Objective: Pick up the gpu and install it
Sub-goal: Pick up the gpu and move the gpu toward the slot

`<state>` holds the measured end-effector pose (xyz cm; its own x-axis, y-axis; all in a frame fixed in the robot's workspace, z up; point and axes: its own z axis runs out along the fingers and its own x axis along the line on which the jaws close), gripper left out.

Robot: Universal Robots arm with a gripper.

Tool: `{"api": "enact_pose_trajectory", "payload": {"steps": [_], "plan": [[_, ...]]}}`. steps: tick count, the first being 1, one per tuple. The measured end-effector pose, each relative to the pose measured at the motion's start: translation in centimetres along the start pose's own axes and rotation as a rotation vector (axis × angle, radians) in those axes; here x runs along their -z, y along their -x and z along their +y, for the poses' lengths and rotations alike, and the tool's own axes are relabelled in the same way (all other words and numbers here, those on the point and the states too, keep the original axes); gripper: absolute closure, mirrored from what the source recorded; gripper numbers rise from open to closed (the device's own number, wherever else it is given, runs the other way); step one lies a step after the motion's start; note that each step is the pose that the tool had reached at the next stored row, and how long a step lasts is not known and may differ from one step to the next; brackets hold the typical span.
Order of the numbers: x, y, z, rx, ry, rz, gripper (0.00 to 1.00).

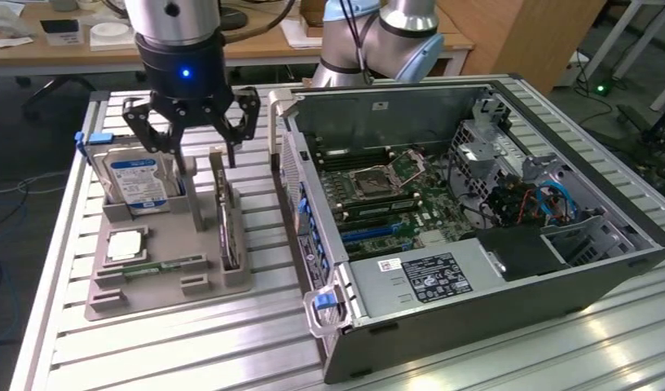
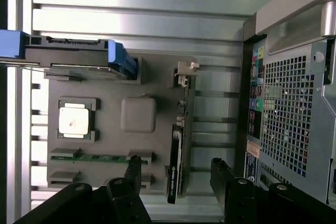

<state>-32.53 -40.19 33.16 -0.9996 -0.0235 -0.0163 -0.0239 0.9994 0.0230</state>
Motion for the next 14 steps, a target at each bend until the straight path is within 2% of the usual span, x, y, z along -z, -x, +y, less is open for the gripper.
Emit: {"api": "enact_pose_trajectory", "payload": {"steps": [4,8,14], "plan": [[-0.68,0.1,-0.15,-0.001,-0.0015,0.0,0.35],[-1.29,0.1,-0.77,-0.001,-0.0013,-0.0002,0.35],[-2.36,0.1,-0.99,-0.001,-0.0015,0.0001,0.35]]}}
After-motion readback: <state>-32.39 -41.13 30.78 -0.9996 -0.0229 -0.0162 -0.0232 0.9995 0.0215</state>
